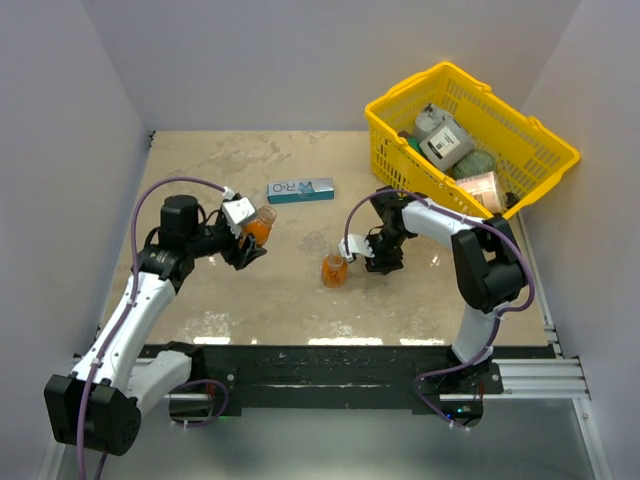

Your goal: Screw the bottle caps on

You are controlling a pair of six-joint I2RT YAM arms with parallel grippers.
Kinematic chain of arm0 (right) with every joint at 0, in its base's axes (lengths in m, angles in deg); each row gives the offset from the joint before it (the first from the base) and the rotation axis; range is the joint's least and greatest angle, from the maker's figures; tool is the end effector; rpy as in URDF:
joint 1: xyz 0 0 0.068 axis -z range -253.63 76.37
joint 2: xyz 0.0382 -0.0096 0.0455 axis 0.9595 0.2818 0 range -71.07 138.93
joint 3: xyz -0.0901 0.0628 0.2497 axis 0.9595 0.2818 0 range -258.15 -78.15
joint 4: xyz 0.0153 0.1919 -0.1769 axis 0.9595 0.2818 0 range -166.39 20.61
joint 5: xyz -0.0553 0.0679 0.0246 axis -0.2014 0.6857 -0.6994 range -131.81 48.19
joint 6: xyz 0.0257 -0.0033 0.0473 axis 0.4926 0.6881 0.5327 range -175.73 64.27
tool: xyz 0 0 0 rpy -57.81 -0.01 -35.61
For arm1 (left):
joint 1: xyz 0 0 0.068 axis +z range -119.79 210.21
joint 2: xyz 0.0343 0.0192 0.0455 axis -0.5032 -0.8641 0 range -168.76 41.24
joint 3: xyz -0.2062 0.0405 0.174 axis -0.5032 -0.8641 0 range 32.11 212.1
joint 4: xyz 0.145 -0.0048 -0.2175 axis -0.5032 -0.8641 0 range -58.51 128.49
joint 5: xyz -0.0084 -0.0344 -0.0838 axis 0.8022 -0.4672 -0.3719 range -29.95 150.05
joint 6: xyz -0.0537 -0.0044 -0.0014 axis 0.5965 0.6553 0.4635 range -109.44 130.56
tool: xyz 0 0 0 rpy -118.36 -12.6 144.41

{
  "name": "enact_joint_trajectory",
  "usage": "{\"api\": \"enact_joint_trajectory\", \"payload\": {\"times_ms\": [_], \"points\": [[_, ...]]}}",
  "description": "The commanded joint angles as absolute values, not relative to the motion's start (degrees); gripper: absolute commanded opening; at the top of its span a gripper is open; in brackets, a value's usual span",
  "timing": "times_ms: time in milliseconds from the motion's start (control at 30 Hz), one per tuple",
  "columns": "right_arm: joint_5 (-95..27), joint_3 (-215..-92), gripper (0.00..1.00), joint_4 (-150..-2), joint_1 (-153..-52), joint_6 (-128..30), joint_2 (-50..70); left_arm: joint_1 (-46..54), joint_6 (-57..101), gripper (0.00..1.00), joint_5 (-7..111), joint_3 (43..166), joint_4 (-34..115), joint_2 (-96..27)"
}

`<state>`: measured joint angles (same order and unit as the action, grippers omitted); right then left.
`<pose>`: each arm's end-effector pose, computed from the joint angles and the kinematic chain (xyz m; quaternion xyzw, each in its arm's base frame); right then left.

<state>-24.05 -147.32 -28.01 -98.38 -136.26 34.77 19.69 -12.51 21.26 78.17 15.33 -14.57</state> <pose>0.2984 0.1495 0.1617 -0.7886 0.5937 0.1163 0.1098 0.2010 -0.0601 0.2943 0.3913 0.7473 -0.2407 0.4800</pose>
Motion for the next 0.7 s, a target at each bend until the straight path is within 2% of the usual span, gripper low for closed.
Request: {"api": "enact_joint_trajectory", "payload": {"times_ms": [0, 167, 233, 467, 567, 667], "points": [[-21.42, -147.85, 0.51, -28.67, -98.68, -133.78, 35.89, 20.19, -11.33, 0.00, 19.62, 77.98, 17.84, -14.40], [-21.76, -147.32, 0.24, -28.49, -98.33, -132.02, 34.31, 20.19, -11.50, 0.00, 19.09, 78.07, 17.84, -14.57], [-21.33, -146.53, 0.17, -27.01, -97.72, -131.67, 30.98, 20.19, -13.16, 0.00, 18.74, 78.60, 17.22, -15.36], [-17.03, -146.70, 0.13, -18.92, -96.83, -129.48, 13.23, 18.88, -29.23, 0.00, 17.24, 90.43, 5.46, -24.49], [-11.41, -151.44, 0.12, -15.84, -96.83, -125.53, 5.32, 17.47, -37.85, 0.00, 18.38, 97.20, -2.28, -28.72], [-5.52, -158.72, 0.10, -18.02, -97.01, -114.32, -0.14, 15.37, -46.81, 0.00, 19.53, 103.79, -9.82, -31.62]]}}
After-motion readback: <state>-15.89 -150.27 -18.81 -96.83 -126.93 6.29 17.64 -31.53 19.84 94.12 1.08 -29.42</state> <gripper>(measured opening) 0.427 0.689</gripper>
